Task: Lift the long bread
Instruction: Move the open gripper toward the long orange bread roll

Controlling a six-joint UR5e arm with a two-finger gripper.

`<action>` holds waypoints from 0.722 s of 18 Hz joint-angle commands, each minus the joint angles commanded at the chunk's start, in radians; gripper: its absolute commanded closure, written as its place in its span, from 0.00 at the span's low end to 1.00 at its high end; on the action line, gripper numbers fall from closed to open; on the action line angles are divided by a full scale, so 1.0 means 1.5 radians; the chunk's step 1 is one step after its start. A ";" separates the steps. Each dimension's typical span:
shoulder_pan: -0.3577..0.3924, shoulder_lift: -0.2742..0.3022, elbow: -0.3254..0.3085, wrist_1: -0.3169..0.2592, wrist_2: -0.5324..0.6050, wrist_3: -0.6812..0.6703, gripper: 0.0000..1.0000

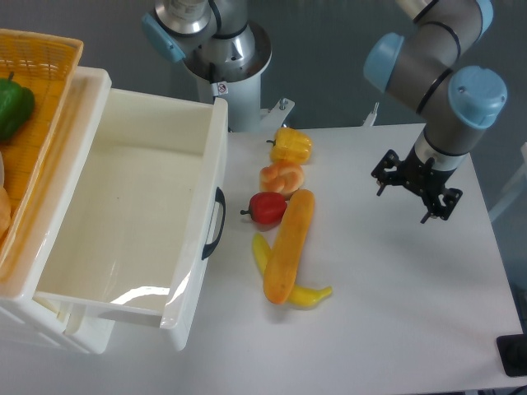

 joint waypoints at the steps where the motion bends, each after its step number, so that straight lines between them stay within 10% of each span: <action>1: -0.004 -0.003 -0.001 0.002 -0.003 -0.009 0.00; 13: -0.067 -0.029 -0.062 -0.001 -0.103 -0.102 0.00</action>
